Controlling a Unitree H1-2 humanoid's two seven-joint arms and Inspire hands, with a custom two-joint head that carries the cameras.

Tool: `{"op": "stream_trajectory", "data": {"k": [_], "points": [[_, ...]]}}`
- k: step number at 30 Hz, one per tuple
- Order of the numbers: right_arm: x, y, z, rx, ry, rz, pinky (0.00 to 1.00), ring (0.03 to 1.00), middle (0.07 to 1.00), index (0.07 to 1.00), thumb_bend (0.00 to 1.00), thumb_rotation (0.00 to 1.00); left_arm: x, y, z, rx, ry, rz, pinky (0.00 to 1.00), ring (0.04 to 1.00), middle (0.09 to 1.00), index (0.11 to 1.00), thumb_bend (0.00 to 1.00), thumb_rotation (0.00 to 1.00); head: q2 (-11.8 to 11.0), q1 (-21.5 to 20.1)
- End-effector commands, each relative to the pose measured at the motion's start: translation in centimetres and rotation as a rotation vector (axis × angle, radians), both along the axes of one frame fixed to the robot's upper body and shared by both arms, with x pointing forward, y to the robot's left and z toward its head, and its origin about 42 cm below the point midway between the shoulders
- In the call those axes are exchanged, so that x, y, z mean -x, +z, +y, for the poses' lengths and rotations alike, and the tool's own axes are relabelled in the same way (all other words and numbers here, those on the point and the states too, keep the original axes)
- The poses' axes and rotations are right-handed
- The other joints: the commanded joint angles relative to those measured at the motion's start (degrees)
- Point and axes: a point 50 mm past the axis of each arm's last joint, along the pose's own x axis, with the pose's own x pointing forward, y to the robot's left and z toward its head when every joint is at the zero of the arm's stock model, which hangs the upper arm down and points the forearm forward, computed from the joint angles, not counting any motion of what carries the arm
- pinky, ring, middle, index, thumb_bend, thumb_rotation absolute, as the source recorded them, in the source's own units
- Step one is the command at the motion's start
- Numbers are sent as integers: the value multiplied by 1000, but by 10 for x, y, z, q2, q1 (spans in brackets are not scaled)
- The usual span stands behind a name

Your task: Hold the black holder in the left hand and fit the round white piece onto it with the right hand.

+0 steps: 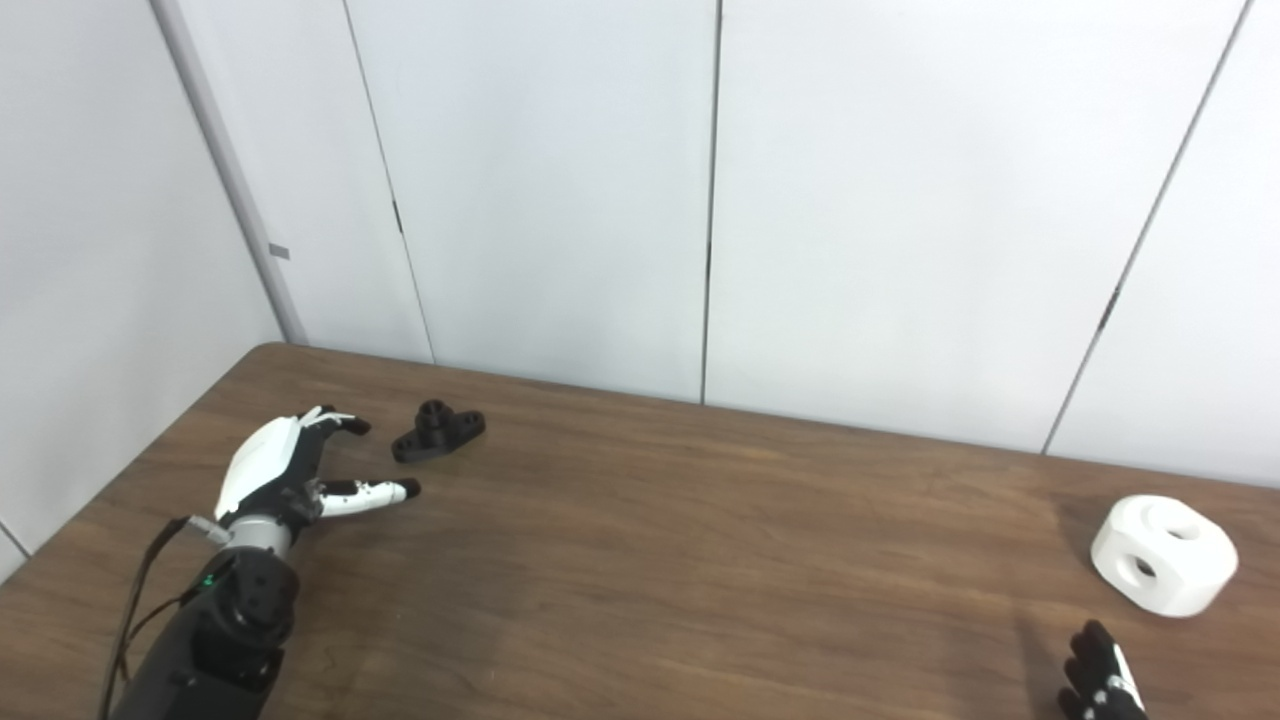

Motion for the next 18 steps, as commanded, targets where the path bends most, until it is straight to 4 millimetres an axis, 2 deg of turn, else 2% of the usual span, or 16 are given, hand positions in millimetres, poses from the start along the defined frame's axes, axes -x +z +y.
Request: {"op": "stream_trajectory", "data": {"k": [1, 18], "points": [[2, 4, 4, -1, 4, -17, 1000, 1000, 992, 1000, 677, 1000, -17, 30, 6, -49, 4, -93, 1000, 1000, 963, 785, 912, 368, 0, 0], [4, 2, 7, 17, 9, -7, 1000, 988, 985, 1000, 672, 1000, -61, 25, 20, -43, -53, -59, 1000, 1000, 974, 803, 932, 367, 0, -11]]}}
